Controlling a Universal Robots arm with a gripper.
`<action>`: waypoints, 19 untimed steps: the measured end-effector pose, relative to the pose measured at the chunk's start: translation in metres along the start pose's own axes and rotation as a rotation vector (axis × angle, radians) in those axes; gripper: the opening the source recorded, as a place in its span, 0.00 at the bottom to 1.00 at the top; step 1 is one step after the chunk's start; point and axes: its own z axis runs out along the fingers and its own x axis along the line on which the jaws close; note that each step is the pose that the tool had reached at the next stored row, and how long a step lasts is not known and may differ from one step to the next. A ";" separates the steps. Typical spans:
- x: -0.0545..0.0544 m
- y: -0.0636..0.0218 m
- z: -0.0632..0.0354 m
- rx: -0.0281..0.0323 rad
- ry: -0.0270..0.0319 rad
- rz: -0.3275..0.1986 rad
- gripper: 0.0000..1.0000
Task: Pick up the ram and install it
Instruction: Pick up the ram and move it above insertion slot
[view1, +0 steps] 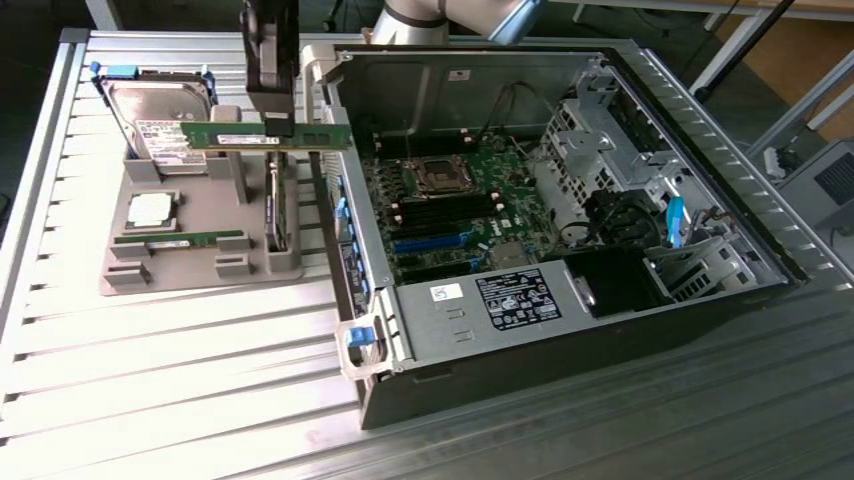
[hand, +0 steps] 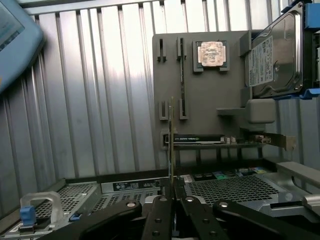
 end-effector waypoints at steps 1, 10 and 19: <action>0.000 -0.0017 -0.0001 -0.0001 0.0001 0.000 0.11; -0.002 -0.0212 -0.0005 0.0001 0.0009 0.000 0.11; -0.005 -0.0458 -0.0010 0.0003 0.0021 0.000 0.11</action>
